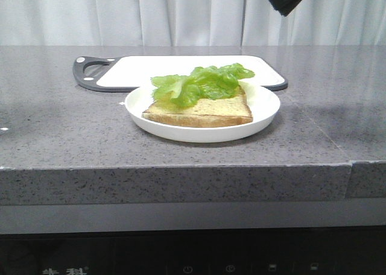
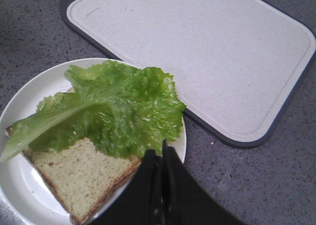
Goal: Left arm grabs bread, right arm adds lettuce
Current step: 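Carry the held bread slice over the lettuce and lower it down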
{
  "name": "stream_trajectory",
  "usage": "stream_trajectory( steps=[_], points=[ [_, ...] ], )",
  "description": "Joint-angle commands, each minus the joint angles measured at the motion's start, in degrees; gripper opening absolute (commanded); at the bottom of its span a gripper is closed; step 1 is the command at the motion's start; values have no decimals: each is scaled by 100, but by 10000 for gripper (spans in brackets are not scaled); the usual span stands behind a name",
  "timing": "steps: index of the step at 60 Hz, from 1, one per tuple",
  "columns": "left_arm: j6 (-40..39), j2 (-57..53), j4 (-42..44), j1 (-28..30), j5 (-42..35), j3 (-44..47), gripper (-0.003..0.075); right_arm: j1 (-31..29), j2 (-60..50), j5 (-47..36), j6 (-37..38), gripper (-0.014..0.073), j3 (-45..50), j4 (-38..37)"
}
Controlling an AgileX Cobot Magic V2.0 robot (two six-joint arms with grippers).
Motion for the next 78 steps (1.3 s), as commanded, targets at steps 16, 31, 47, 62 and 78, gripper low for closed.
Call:
stream_trajectory(
  steps=[16, 31, 47, 62, 78],
  points=[
    [-25, 485, -510, 16, 67, -598, -20, -37, -2052, -1805, 228, -61, 1805, 120],
    [196, 2041, -1824, 16, 1296, -1913, -20, -37, -3794, -2769, 228, -61, 3127, 183],
    [3387, 3931, -6353, 16, 3385, -3244, -20, -37, -4851, -2188, 228, -61, 3543, 320],
    [3598, 5623, -7565, 5, 4853, -4080, -20, -37, -4886, -2144, 228, -61, 3552, 325],
    [3598, 6593, -7633, -387, 4975, -4529, -20, -37, -4886, -2125, 228, -61, 3552, 325]
  ],
)
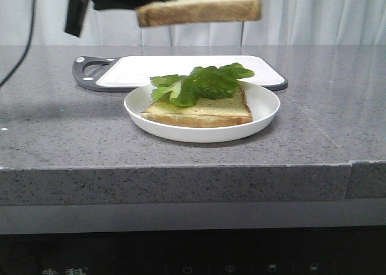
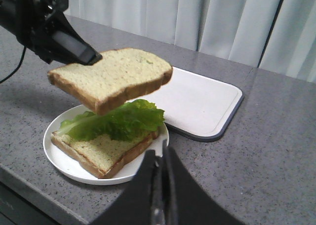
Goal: Left arm grabs bread, right arm adds lettuce
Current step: 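Carry the held bread slice over the lettuce and lower it down, then open the left gripper and raise it away from the sandwich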
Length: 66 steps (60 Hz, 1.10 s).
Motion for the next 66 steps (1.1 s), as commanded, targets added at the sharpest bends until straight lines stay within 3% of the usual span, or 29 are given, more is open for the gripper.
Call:
stream_trajectory(
  steps=[1, 22, 40, 53, 66],
  points=[
    [31, -42, -487, -115, 173, -248, -20, -37, 16, -399, -17, -61, -152, 49],
    [31, 151, 130, -157, 89, -252, -14, -37, 16, -424, -17, -61, -152, 49],
    [31, 151, 284, -192, -86, -252, 236, -37, 16, -442, -17, -61, -152, 49],
    [31, 127, 165, -101, -74, -252, 253, -37, 16, -442, -17, -61, -152, 49],
    [31, -203, 134, 374, 196, -252, 281, -37, 16, -442, -17, -61, -152, 49]
  ],
)
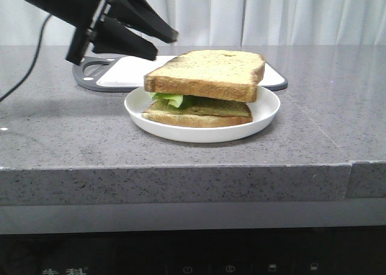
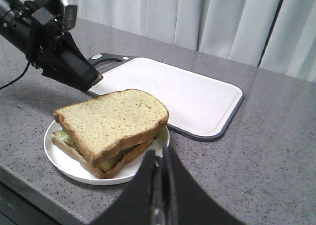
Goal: Left arm grabs bread, right arm adds lettuce
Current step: 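Open the left gripper and raise it away from the sandwich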
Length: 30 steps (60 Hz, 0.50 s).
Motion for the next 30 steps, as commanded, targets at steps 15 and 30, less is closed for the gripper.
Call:
stream_trajectory(
  steps=[15, 30],
  points=[
    [59, -1011, -100, 618, 494, -180, 397, -37, 16, -448, -26, -61, -152, 40],
    [237, -1409, 288, 656, 508, -180, -20, -37, 16, -742, -26, -61, -152, 40]
  ],
)
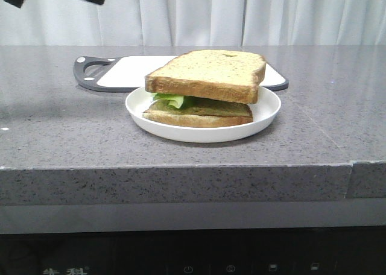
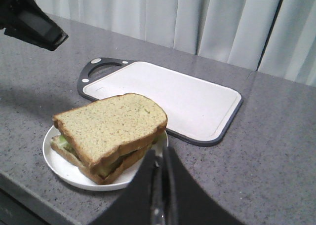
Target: Left arm grabs bread, right arm adds lettuce
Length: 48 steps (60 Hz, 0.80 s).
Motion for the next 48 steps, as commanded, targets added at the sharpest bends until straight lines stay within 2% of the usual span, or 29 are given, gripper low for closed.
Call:
stream_trajectory(
  steps=[1, 11, 15, 21, 33, 42, 48],
  points=[
    [151, -355, -334, 2, 84, -180, -21, -37, 16, -593, -26, -61, -152, 40],
    [186, -699, -23, 2, -118, -180, -21, -37, 16, -537, -26, -61, -152, 40],
    [173, -975, 472, -10, -507, -138, -21, -37, 16, -556, -26, -61, -152, 55],
    [136, -1552, 938, -35, -1506, 210, -21, -37, 16, -538, -26, -61, -152, 148],
    [548, -3335, 1208, -35, -3860, 1899, -21, -37, 3, -623, -34, -61, -152, 272],
    [922, -4831, 1213, -35, -4714, 3334, -21, -37, -182, -828, -34, -61, 53, 266],
    [932, -5851, 1253, -35, -4895, 4174, -20, -37, -362, -828, -34, -61, 293, 271]
  ],
)
